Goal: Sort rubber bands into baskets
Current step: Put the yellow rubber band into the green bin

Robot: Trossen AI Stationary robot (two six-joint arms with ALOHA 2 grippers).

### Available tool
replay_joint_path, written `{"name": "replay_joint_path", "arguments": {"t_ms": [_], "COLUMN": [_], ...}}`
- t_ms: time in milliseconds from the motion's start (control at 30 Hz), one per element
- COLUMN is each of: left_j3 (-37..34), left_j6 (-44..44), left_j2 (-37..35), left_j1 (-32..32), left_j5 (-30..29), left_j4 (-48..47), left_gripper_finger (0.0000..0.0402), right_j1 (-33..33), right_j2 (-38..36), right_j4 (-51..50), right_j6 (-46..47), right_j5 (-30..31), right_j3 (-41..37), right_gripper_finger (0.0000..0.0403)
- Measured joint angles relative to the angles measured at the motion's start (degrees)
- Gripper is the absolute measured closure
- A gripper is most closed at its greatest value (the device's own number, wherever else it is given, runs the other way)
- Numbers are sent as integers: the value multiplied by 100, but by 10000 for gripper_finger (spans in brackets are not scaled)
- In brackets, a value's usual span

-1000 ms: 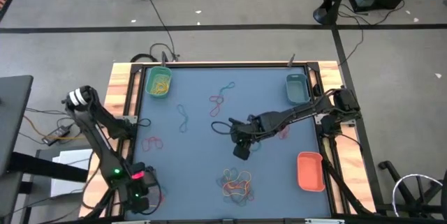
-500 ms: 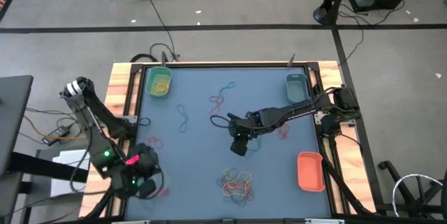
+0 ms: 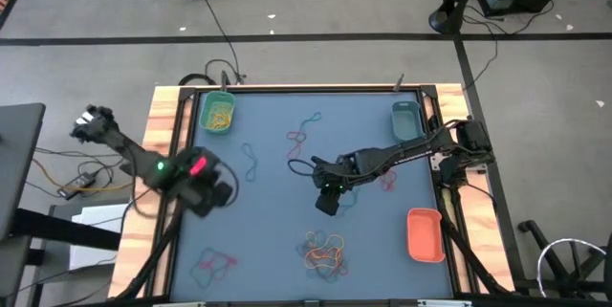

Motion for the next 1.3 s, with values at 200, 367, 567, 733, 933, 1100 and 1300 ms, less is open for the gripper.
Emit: {"name": "replay_joint_path", "arguments": {"t_ms": [200,367,567,733,933,1100,1300], "left_j3": [-52,-61,-63,-64,-66,-66,-66], "left_j6": [1066,2252,3572,4591,5698,6430,7067], "left_j2": [-410,-541,-556,-431,-38,408,1163], "left_j1": [1509,2896,4512,5676,6908,7703,8570], "left_j5": [-10,-1,211,395,846,1168,1340], "left_j4": [-122,-99,650,1547,2103,2466,2474], "left_gripper_finger": [401,401,401,401,401,401,401], "right_j1": [0,0,2,74,299,469,529], "right_j2": [0,0,0,0,0,0,0], "right_j4": [2,3,44,42,37,31,-57], "right_j6": [2,172,304,363,564,646,846], "right_j5": [1,110,115,113,116,120,257], "right_j3": [0,0,0,0,0,0,0], "right_gripper_finger": [266,266,266,266,266,266,266]}}
